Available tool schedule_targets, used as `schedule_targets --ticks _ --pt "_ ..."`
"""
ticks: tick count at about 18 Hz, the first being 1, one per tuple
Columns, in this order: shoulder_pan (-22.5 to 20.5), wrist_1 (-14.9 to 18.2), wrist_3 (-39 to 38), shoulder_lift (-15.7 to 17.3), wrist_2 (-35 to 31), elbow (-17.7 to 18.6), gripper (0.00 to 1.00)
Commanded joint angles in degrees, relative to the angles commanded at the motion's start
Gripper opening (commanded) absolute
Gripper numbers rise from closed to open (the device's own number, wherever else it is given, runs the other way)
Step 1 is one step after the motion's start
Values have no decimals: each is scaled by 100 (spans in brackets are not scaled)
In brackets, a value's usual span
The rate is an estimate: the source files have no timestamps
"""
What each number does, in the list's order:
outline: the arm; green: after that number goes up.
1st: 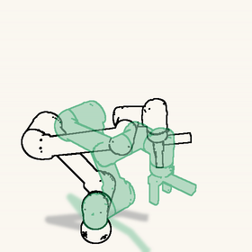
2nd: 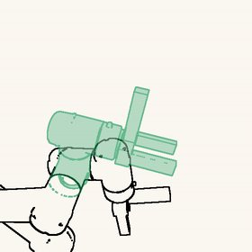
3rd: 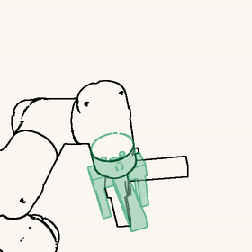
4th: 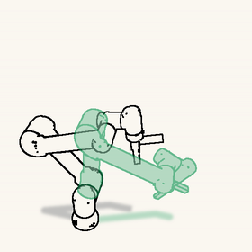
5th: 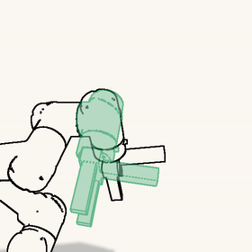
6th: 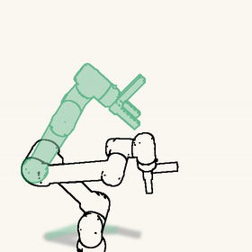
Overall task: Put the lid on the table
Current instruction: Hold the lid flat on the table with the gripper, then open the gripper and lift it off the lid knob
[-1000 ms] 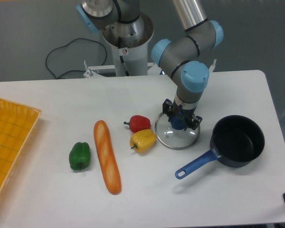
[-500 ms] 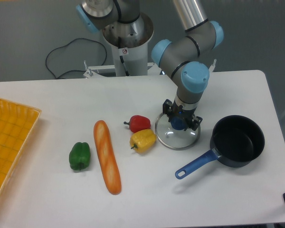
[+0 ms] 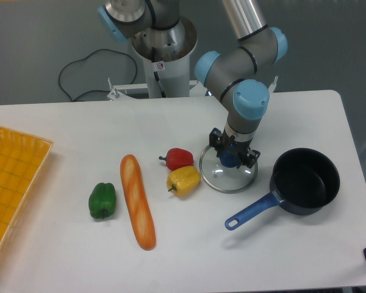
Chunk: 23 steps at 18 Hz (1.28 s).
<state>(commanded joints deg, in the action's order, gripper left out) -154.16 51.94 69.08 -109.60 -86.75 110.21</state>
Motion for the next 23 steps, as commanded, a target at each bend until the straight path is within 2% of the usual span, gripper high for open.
schedule_targets --ticks 7,11,15,21,23 --pt "9 0 -9 0 0 -18 79" --pt "9 9 -9 0 0 -35 80" --pt "26 18 -9 9 -9 -88 99" --pt "114 70 -9 79 -70 -255 100" --pt "176 62 -9 158 -516 -255 100"
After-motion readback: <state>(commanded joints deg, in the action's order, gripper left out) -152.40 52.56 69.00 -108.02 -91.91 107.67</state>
